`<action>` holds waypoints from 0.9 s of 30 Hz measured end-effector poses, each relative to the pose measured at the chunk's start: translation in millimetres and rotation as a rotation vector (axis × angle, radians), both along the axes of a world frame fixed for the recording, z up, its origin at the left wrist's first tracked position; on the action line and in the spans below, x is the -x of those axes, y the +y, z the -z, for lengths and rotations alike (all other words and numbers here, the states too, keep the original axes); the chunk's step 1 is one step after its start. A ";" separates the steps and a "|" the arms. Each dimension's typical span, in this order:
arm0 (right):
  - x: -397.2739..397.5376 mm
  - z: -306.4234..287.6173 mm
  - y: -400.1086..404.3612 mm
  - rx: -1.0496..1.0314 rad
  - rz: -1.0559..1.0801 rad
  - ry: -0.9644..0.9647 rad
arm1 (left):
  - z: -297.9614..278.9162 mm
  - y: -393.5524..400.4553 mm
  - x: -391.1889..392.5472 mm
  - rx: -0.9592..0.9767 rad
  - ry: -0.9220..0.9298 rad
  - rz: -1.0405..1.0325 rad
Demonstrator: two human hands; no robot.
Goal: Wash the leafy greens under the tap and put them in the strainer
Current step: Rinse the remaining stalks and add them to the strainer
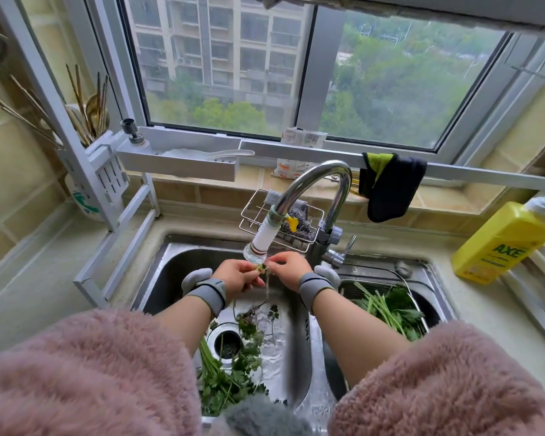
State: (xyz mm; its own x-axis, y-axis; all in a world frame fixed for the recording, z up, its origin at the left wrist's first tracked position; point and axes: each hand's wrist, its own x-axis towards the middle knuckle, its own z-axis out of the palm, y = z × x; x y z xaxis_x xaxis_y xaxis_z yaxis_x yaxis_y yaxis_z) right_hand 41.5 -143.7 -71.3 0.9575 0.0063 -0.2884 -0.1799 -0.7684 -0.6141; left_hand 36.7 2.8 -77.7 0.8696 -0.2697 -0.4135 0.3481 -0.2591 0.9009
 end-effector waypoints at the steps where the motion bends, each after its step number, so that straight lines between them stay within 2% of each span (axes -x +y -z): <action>1: -0.4 0.7 -0.6 -0.064 0.043 -0.016 | -1.3 0.1 0.1 0.011 0.012 -0.008; 6: 1.9 -0.4 1.0 -0.387 0.108 -0.032 | 0.3 0.3 1.4 -0.014 0.035 -0.011; 8: 3.1 -0.9 1.4 -0.439 0.080 -0.012 | 1.2 -0.6 1.4 -0.056 0.009 -0.005; 15: 1.7 0.1 1.8 -0.350 0.007 -0.037 | 3.3 -0.4 2.1 -0.076 -0.013 -0.037; 18: 2.0 1.4 2.1 -0.325 0.027 -0.062 | 1.5 -1.3 2.9 -0.041 0.020 -0.048; 22: 3.4 -0.1 5.9 -0.399 0.076 -0.035 | -0.4 -1.0 4.1 -0.012 0.039 -0.059; 27: 3.8 -3.8 6.0 -0.351 0.082 -0.050 | 0.0 0.9 4.2 0.002 0.053 -0.052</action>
